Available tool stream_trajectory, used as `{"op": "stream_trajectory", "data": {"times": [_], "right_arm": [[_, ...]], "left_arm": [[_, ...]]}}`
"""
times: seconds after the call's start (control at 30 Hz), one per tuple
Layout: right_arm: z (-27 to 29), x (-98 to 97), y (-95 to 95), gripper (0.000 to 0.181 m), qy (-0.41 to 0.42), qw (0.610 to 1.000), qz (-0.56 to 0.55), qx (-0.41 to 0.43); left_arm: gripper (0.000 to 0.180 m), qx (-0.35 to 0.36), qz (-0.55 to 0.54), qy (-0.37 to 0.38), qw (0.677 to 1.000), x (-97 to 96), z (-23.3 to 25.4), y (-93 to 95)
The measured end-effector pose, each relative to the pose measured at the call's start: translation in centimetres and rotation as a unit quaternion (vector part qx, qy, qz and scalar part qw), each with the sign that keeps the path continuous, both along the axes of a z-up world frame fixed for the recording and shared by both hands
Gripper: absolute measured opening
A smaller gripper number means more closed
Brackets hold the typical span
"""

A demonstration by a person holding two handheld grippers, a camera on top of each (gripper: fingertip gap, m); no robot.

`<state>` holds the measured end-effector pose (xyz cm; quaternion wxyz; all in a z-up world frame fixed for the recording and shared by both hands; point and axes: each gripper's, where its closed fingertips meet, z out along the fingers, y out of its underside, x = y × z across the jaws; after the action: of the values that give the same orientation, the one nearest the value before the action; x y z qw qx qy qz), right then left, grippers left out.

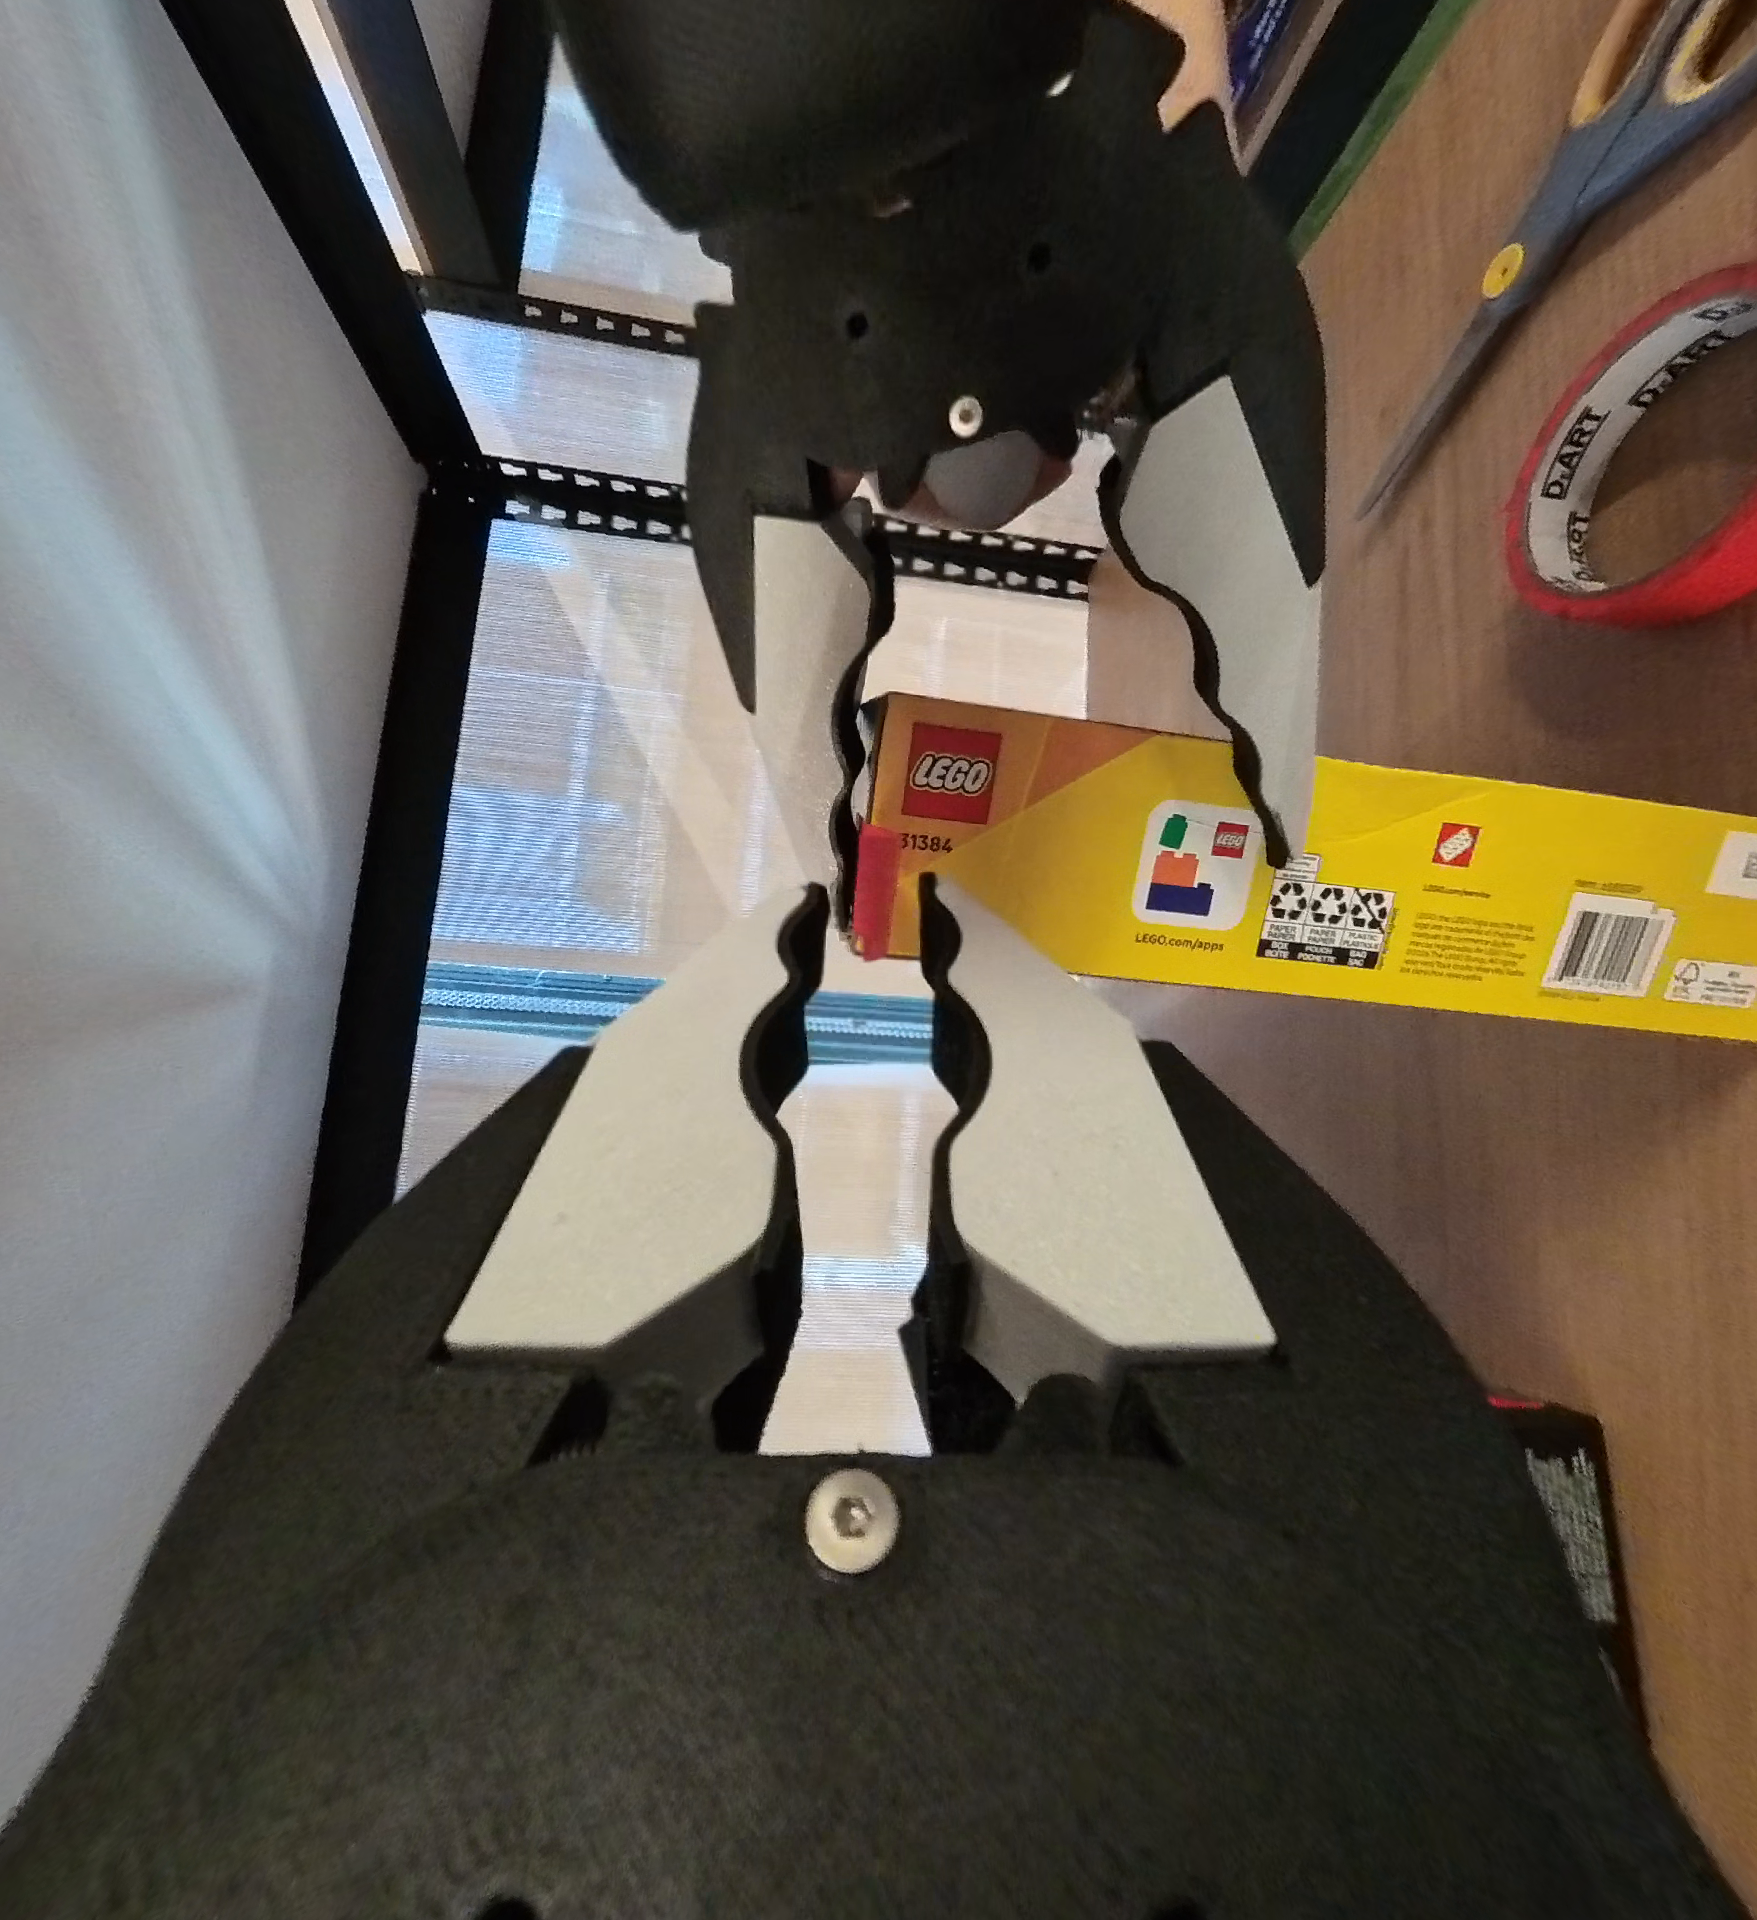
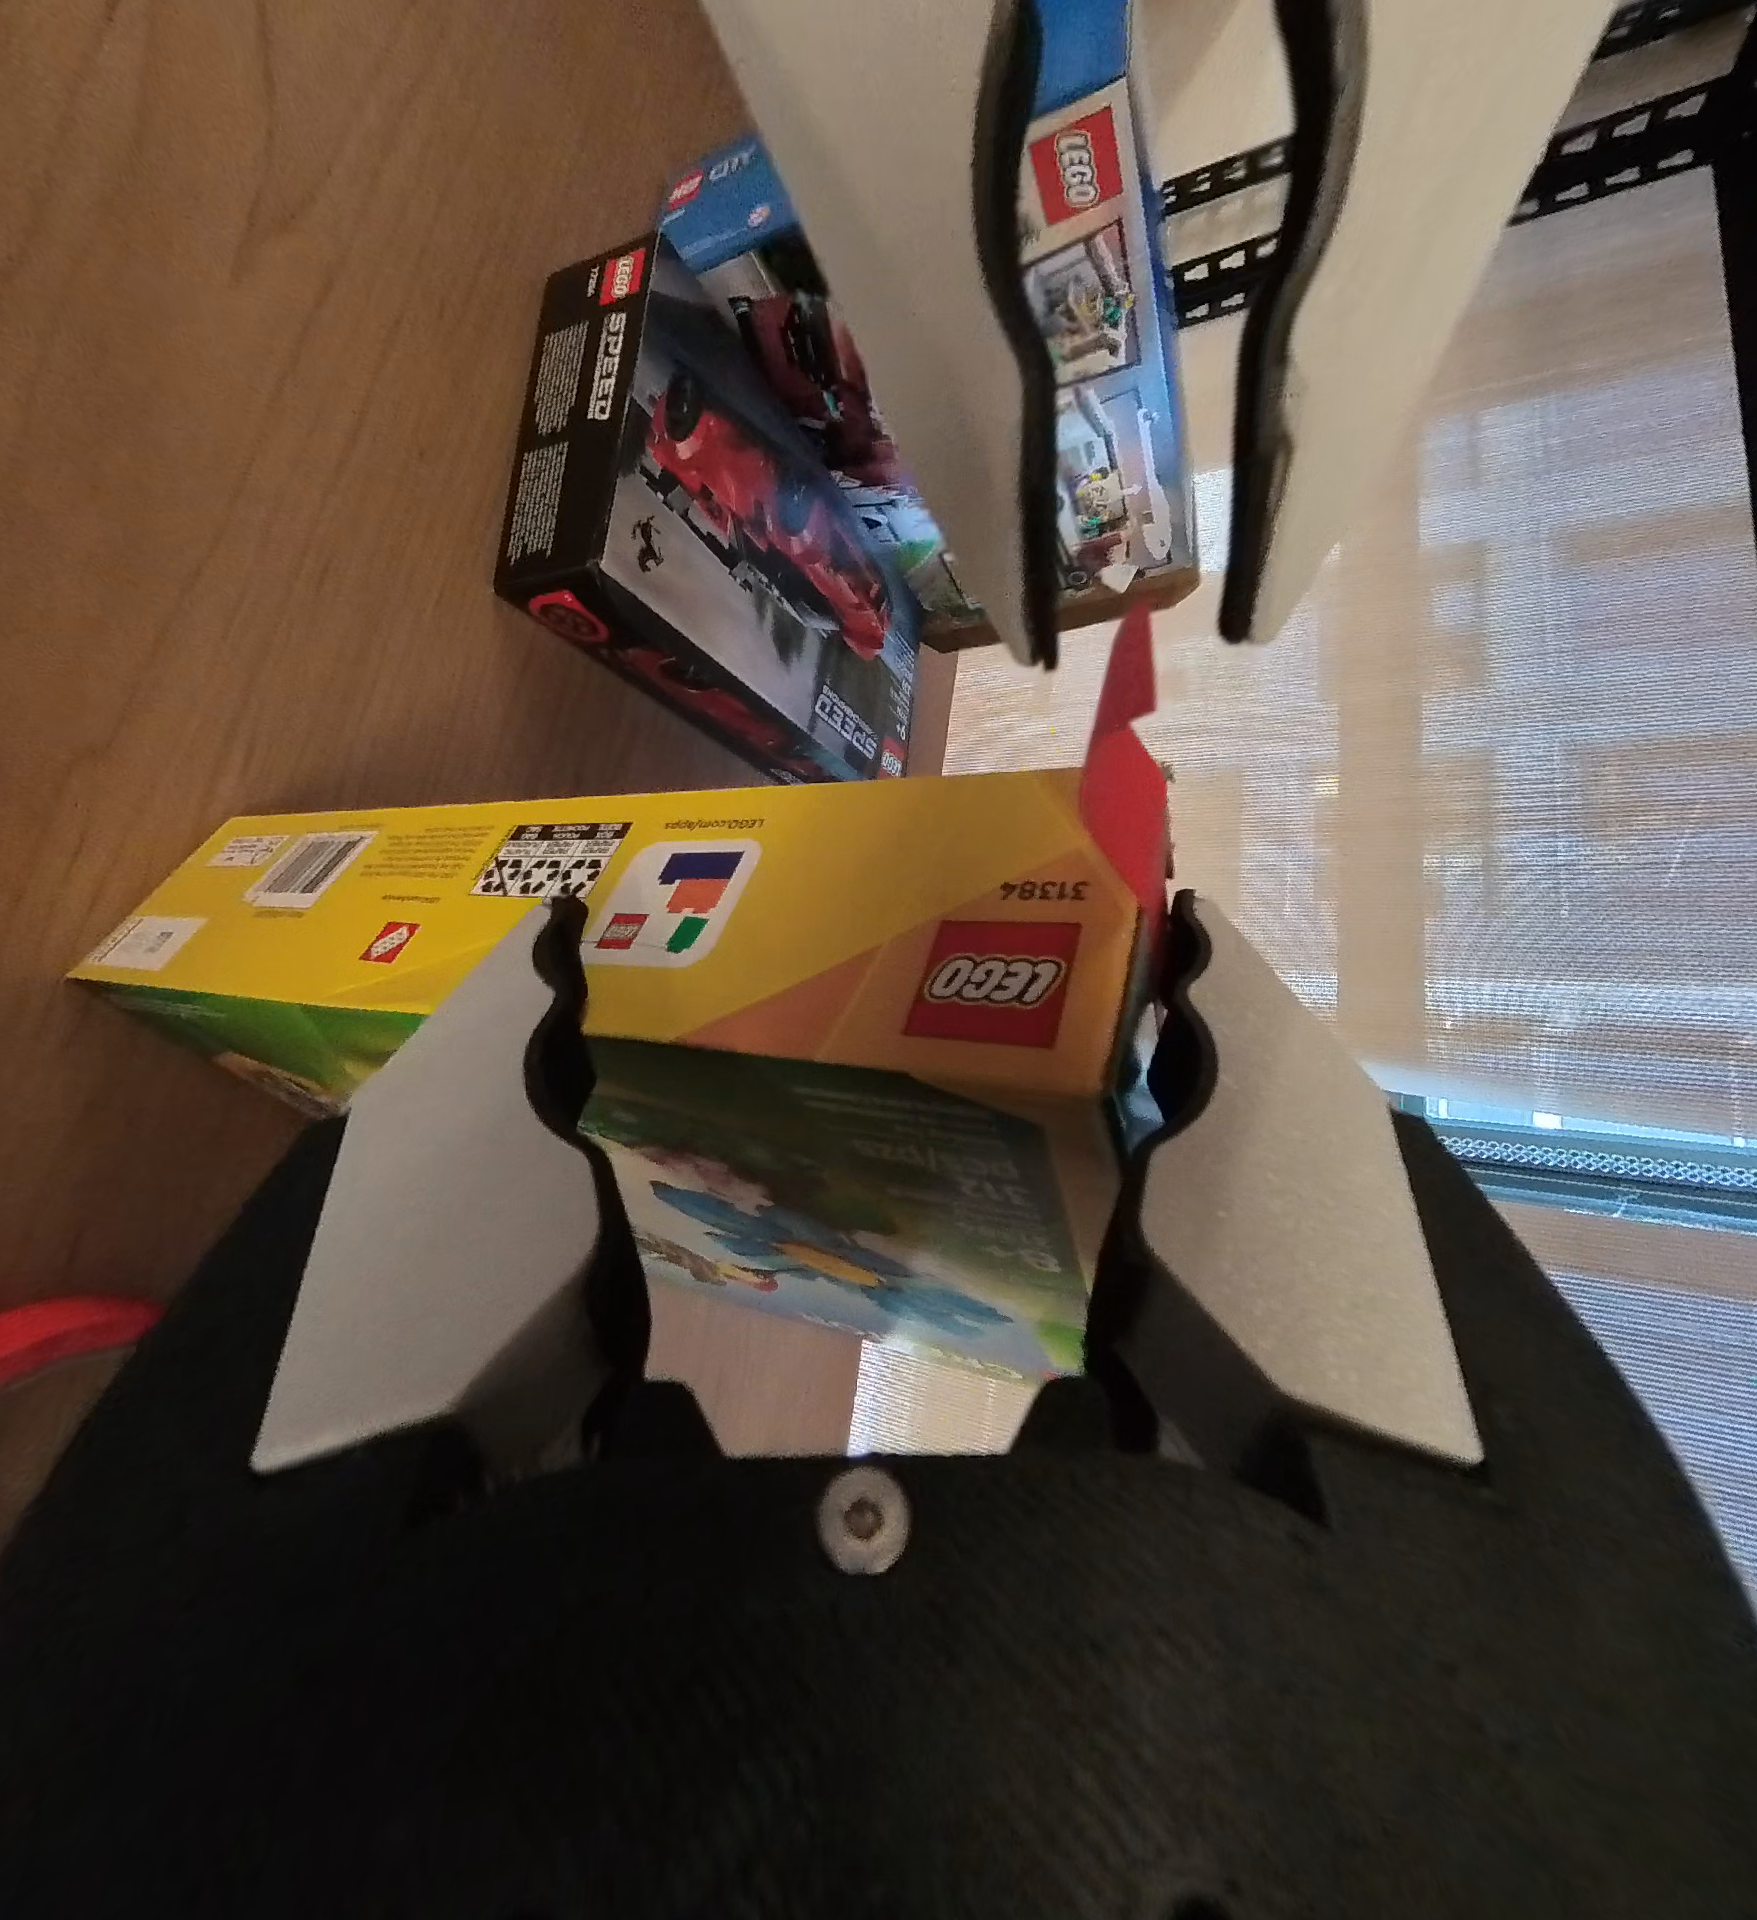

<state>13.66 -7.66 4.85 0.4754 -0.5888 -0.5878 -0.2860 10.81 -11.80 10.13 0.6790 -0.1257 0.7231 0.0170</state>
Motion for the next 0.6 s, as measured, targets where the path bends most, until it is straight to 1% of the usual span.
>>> {"op": "stream_trajectory", "data": {"times": [0.27, 0.37, 0.5, 0.57, 0.6], "right_arm": [[-0.1, 0.0, 0.0, 0.112, -0.004, 1.000, 0.001, 0.002], [-0.1, 0.0, -0.1, 0.113, -0.003, 1.000, 0.000, 0.002], [-0.1, 0.1, -0.1, 0.113, -0.002, 1.000, -0.002, 0.003], [-0.1, 0.1, -0.1, 0.113, -0.002, 1.000, -0.002, 0.003], [-0.1, 0.1, -0.1, 0.113, -0.001, 1.000, -0.002, 0.004]], "left_arm": [[0.019, -0.007, 0.023, 0.053, 0.998, 0.6, -0.6, 0.5], [0.019, 0.010, 0.054, 0.075, 0.996, 0.8, -0.6, 1.7], [0.010, 0.006, 0.041, 0.093, 0.995, 1.0, -0.7, 0.9], [0.001, 0.020, 0.038, 0.089, 0.995, 1.1, -0.5, 0.6], [0.000, 0.027, 0.035, 0.086, 0.995, 1.1, -0.4, 0.5]]}}
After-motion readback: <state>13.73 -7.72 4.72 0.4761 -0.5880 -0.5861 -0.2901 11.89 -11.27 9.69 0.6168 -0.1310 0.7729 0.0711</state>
